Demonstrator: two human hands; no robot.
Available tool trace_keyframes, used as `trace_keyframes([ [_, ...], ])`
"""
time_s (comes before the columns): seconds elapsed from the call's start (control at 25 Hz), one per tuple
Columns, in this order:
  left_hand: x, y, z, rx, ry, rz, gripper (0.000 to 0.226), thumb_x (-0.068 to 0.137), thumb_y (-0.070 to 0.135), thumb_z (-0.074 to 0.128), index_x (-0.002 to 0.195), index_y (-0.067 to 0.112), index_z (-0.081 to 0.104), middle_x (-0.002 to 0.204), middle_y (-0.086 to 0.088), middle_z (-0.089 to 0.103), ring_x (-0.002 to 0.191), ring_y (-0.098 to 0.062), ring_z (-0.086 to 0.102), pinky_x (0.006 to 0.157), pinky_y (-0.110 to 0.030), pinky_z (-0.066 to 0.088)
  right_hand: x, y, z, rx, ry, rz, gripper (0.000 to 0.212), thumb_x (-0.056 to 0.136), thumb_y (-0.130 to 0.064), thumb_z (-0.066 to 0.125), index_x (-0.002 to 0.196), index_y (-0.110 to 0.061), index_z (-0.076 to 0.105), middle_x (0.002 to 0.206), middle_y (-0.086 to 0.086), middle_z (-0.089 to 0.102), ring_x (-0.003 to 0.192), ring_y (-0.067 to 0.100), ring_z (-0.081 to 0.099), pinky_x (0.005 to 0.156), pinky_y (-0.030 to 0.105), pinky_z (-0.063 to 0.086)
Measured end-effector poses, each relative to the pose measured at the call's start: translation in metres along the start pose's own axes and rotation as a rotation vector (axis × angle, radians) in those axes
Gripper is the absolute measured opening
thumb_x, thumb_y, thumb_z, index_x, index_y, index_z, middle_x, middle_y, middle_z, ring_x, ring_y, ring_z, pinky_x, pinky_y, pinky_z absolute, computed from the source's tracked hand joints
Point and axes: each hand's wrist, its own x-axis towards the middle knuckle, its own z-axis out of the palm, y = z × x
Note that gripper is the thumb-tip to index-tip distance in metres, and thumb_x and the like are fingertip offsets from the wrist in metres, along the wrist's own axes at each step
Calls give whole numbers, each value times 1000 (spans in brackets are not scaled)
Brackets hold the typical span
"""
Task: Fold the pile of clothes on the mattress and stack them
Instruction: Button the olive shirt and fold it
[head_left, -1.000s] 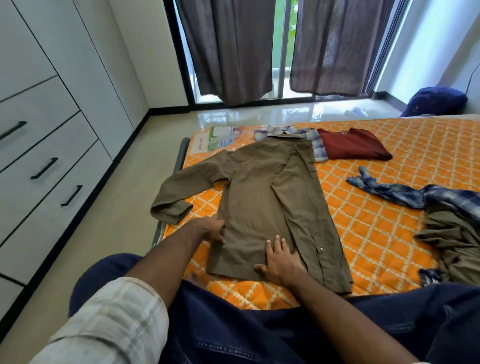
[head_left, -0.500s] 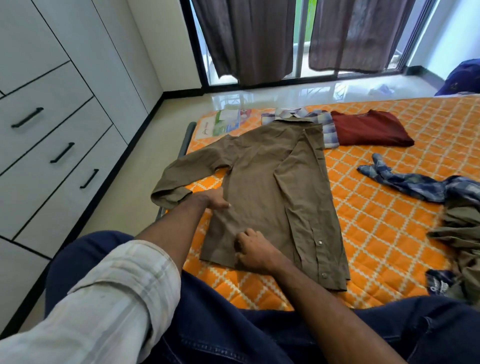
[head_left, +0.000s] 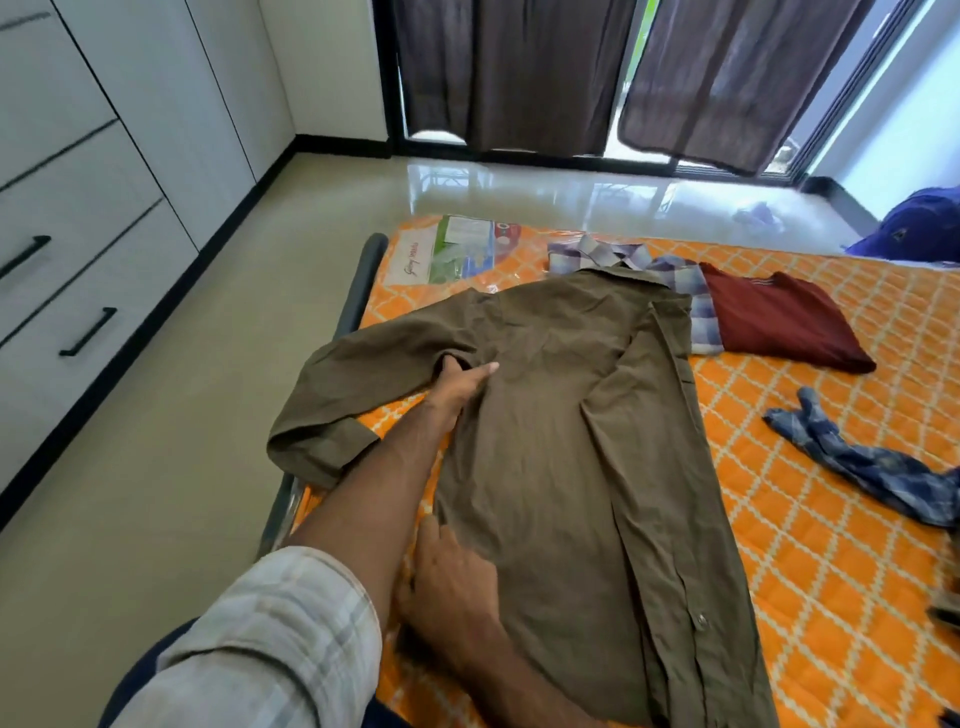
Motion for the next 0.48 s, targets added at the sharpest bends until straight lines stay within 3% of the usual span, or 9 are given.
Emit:
trace_keyframes([
  [0.16,45,-2,-12,92,236,81,22,89,9,71,108,3,63,113,-16,69,105,-33,67,90,-44,56,-4,-6,-12,96,-3,86,58,96,-29,44,149,-16,24,130,5,62,115,32,61,84,40,45],
  [0.28,59,-6,-22,65,339,65,28,89,10,68,113,-1,60,119,-19,66,108,-35,65,95,-49,54,-17,2,-22,144,-29,77,61,90,-29,46,146,-24,23,122,5,66,109,31,62,84,40,45],
  [0.4,60,1,-20,-300,251,-16,46,88,4,70,128,-3,49,123,-18,63,104,-31,66,90,-44,57,-16,4,-23,204,-1,104,41,90,-32,45,129,-28,35,115,2,65,106,28,63,86,41,49],
  [0.48,56,8,-17,-433,179,-27,53,85,0,73,131,-4,47,126,-19,62,105,-31,67,87,-43,59,-12,0,-20,202,29,142,51,93,-36,44,141,-24,31,126,0,62,111,26,62,87,40,48],
])
